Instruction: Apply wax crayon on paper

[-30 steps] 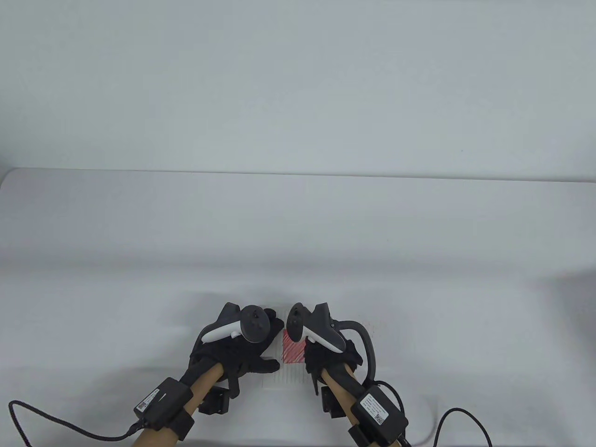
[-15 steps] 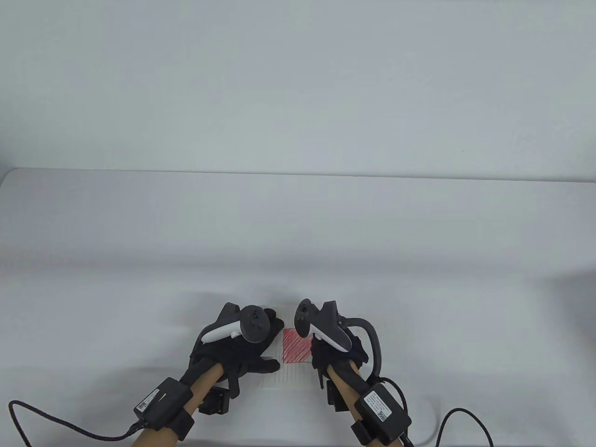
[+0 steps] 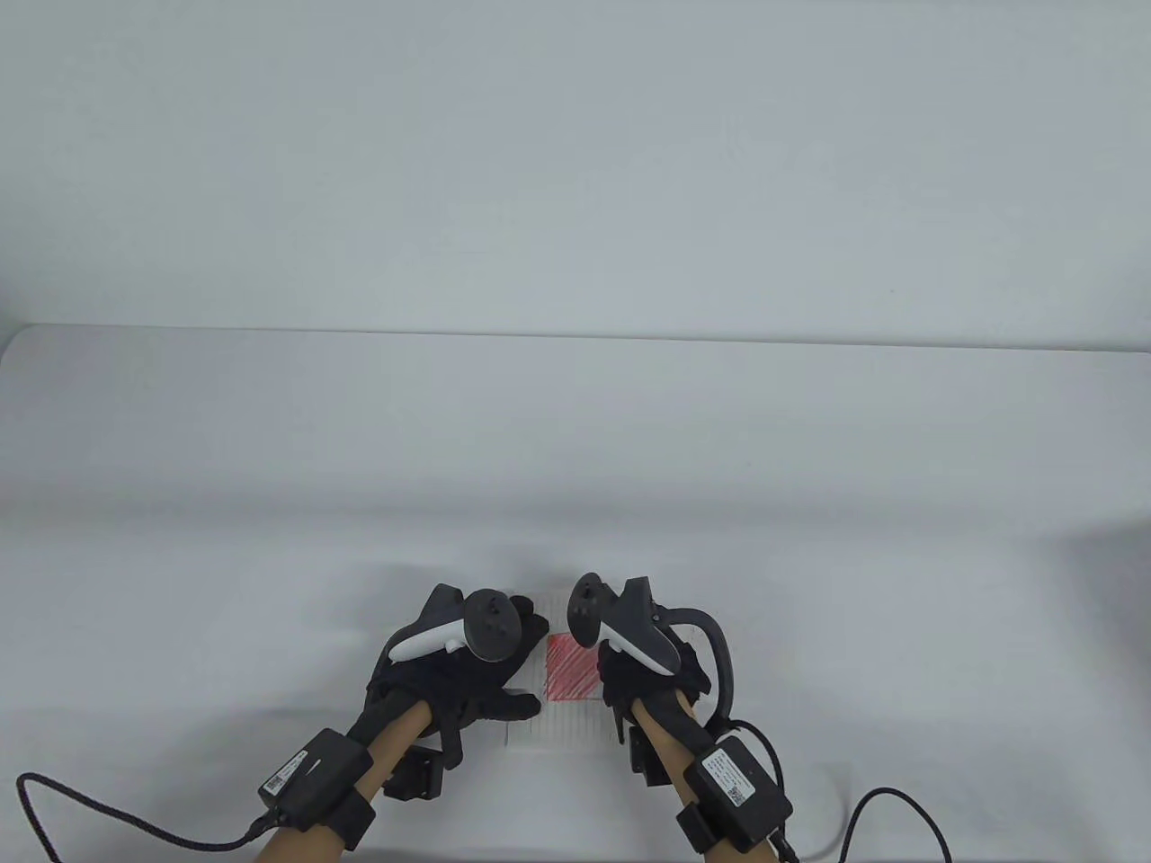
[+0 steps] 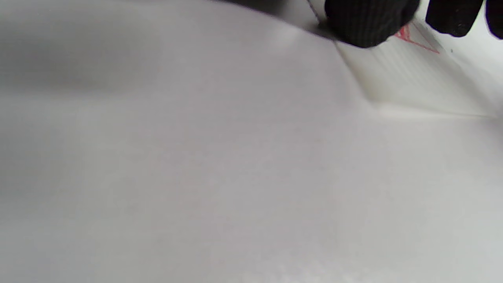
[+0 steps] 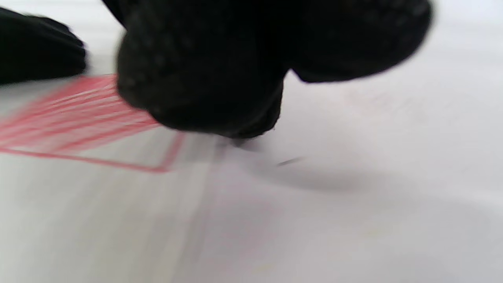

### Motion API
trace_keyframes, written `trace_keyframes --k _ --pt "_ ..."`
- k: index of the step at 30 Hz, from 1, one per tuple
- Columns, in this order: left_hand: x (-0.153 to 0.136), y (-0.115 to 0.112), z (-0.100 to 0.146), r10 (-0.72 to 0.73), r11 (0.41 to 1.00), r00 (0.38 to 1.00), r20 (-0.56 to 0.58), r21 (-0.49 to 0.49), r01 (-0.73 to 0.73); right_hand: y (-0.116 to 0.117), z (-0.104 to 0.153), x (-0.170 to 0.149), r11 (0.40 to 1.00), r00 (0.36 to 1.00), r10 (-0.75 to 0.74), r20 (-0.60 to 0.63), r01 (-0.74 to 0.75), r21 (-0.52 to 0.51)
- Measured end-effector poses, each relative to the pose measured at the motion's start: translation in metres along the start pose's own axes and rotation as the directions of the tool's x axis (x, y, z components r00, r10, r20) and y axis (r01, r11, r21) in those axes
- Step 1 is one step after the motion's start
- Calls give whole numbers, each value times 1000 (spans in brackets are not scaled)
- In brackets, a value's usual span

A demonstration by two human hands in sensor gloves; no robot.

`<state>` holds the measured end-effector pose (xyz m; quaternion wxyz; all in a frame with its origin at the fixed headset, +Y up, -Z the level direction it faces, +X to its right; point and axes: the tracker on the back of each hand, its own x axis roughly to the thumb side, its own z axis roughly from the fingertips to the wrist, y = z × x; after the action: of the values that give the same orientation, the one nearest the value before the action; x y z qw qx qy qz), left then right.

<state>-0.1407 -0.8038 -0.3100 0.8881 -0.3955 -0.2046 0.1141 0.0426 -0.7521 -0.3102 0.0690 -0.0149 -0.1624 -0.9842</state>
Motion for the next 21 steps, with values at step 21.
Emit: trace_keyframes --k 21 --pt "0 0 0 3 1000 1000 1 -1 -3 -2 13 12 995 995 66 73 -71 75"
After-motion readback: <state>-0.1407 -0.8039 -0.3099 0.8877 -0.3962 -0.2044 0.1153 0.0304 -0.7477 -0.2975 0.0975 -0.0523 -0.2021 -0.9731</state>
